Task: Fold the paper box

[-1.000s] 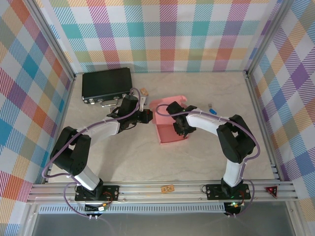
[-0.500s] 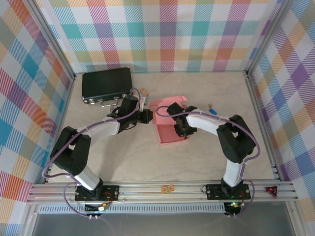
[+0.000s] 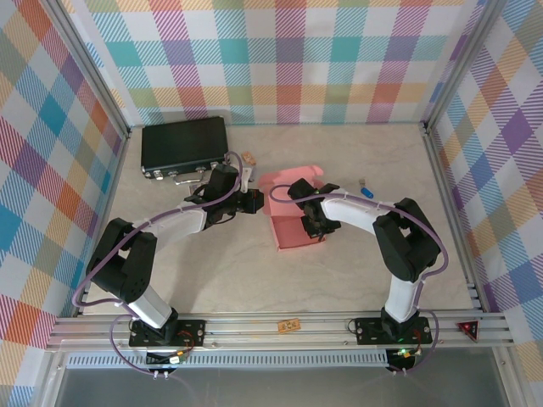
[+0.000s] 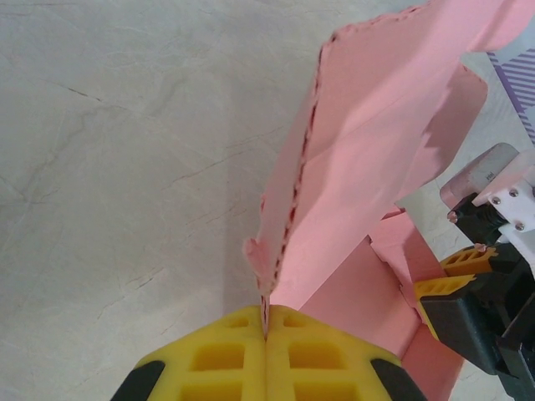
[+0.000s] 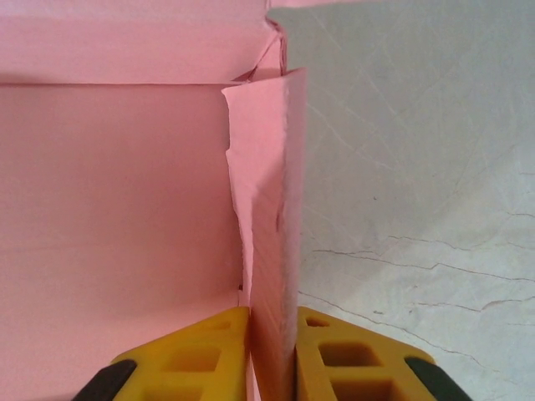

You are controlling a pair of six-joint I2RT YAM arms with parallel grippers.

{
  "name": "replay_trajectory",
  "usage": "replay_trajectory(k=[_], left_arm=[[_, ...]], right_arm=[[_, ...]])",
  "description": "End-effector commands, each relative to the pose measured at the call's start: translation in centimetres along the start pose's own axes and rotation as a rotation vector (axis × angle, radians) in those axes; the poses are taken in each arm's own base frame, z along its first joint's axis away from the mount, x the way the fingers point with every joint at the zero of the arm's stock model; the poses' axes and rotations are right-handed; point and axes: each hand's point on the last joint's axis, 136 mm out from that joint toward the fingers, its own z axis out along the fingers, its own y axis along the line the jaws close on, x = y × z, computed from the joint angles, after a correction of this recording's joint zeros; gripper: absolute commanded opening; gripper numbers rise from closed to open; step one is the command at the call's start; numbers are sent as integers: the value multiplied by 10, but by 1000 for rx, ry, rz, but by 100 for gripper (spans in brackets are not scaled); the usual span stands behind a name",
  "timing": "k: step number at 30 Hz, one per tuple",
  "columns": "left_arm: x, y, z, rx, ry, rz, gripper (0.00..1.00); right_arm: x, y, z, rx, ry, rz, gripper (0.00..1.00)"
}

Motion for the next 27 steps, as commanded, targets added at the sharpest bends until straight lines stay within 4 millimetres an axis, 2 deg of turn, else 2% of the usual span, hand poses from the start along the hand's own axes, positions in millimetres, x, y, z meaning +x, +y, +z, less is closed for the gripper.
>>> replay_trajectory(k=[1,13,27], left_arm=[[-18,-4,-3,4,-40,36,0],[-19,-8,-1,26,-35,32,0],[-21,-10,0,36,-35,35,0]], right_arm=[[21,-13,6,85,70,-17,18],[29,-13,15,169,90,18,18],[31,-22,21,247,117,28,16]])
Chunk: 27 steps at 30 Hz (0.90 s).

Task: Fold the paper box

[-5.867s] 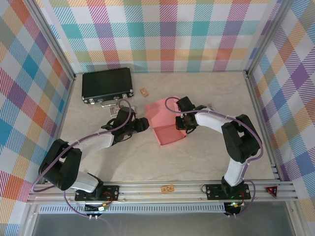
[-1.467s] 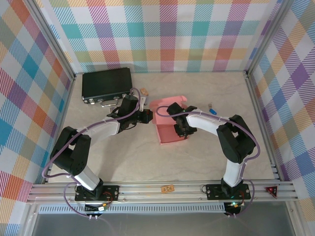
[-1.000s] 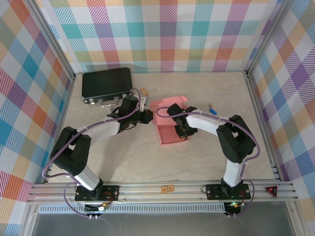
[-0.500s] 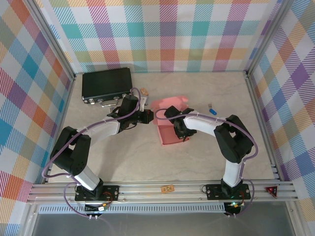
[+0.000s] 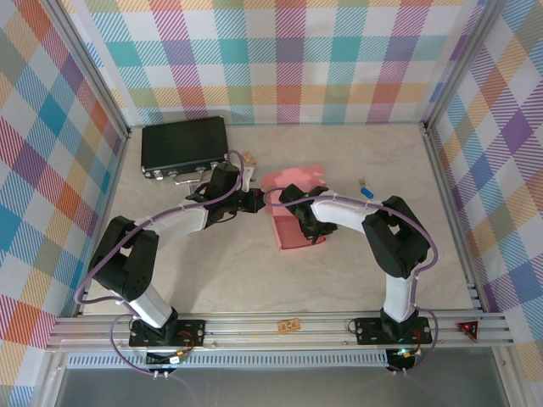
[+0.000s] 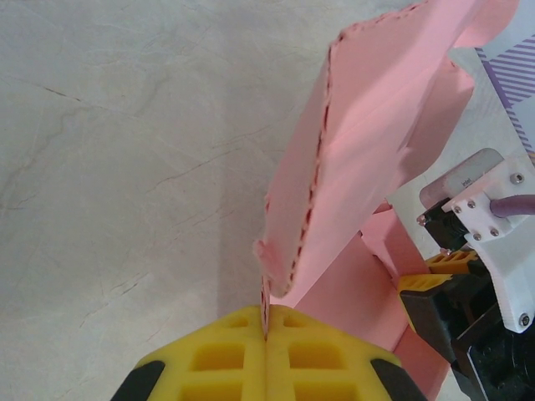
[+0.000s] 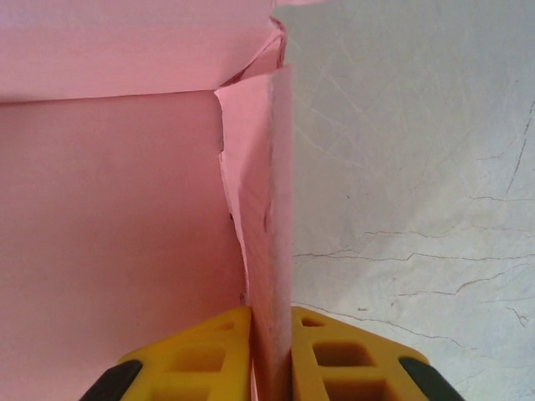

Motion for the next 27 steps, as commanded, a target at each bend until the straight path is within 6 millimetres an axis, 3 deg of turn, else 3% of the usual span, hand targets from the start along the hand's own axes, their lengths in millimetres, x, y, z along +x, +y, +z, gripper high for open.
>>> replay_trajectory(k=[1,14,27], left_arm=[[-19,-5,-3,10,-46,36,0],[-19,-11,0,47,-40,63,0],[-17,-15,2,80,-46,143,0]], right_arm=[[28,-17,16,100,116,-25,16],[-6,-6,-23,-45,-7,45,27],[-22,-9,-24,-93,-28,83,37]])
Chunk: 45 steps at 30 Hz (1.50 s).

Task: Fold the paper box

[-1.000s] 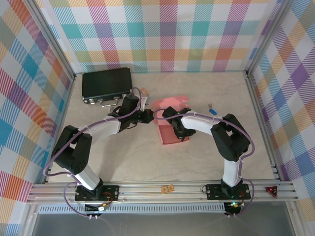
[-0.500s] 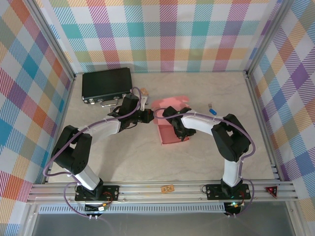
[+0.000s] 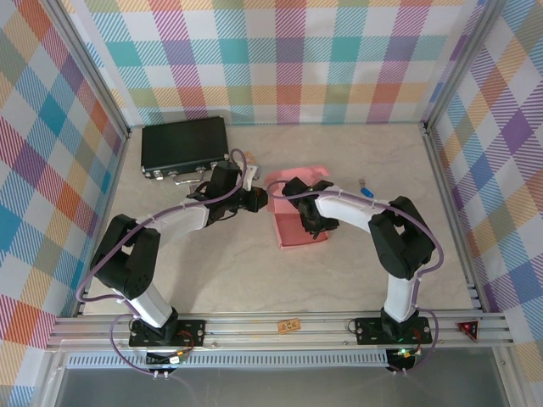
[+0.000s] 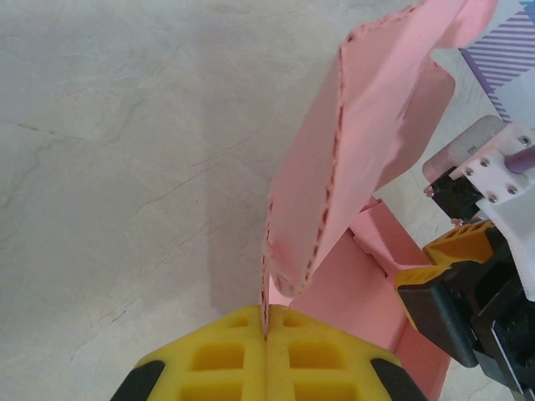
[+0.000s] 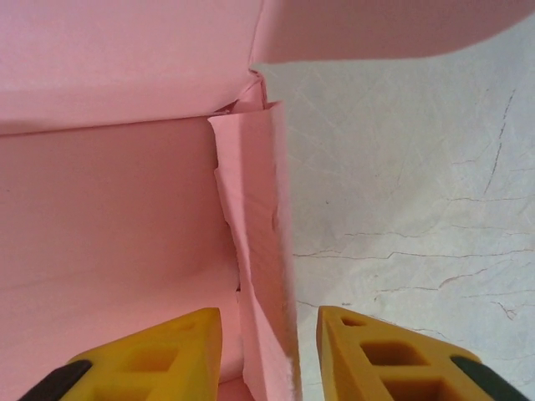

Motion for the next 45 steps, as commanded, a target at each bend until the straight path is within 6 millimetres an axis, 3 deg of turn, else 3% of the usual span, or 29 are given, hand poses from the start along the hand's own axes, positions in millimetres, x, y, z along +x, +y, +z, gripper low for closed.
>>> replay_trajectory(k=[1,7,19,37,45], left_arm=[[-11,-6,-1,34,-35,60,0],[-9,-7,1,47,-36,70,0],[-8,-8,2,58,-37,76,0],[-7,-10,4,79,-36,75,0],[-6,-11,5,87,-30,73,0]], right_arm=[[-13,-1,-12,-58,-29,36,37],[-23,6,-7,-147,-39,51,36],[-36,2,7,-123,-37,65,30],[-28,0,29,-55,11,39,14],[-19,-2,40,-16,43,1,12]])
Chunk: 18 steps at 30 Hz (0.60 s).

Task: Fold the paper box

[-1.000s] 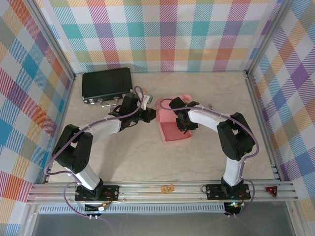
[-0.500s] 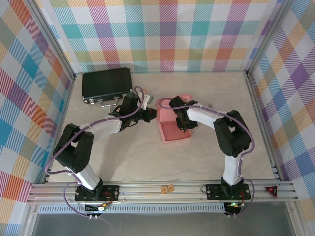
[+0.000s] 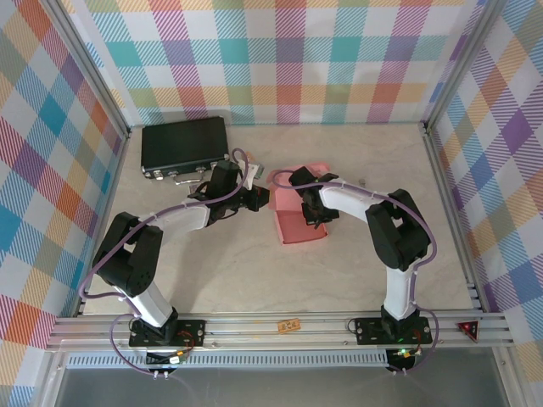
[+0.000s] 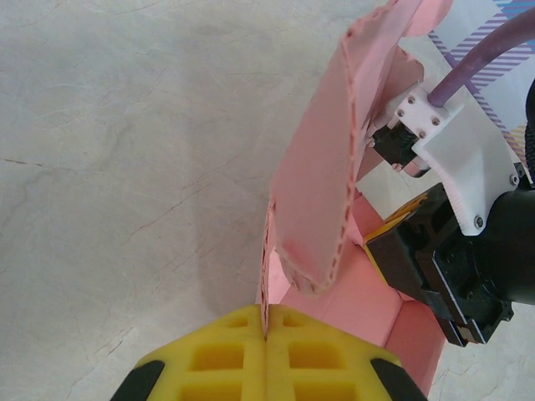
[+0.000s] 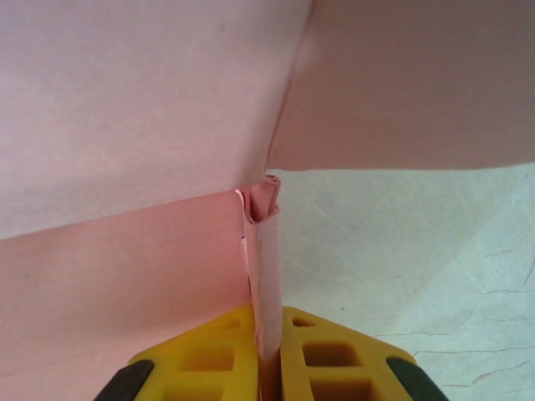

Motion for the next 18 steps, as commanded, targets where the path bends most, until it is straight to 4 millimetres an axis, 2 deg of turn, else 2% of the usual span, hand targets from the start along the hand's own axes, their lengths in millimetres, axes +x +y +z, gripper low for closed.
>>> replay_trajectory(k=[1,8,18], left_arm=[[-2,-7,0,52,-10,26,0],[-3,-7,1,51,-11,28,0],[-5,-9,0,58,-12,27,0]], right_arm=[[13,-6,18,63,58,-43,12],[23,-6,27,102,90,-77,13],[27,-12,30,162,107,-78,13]])
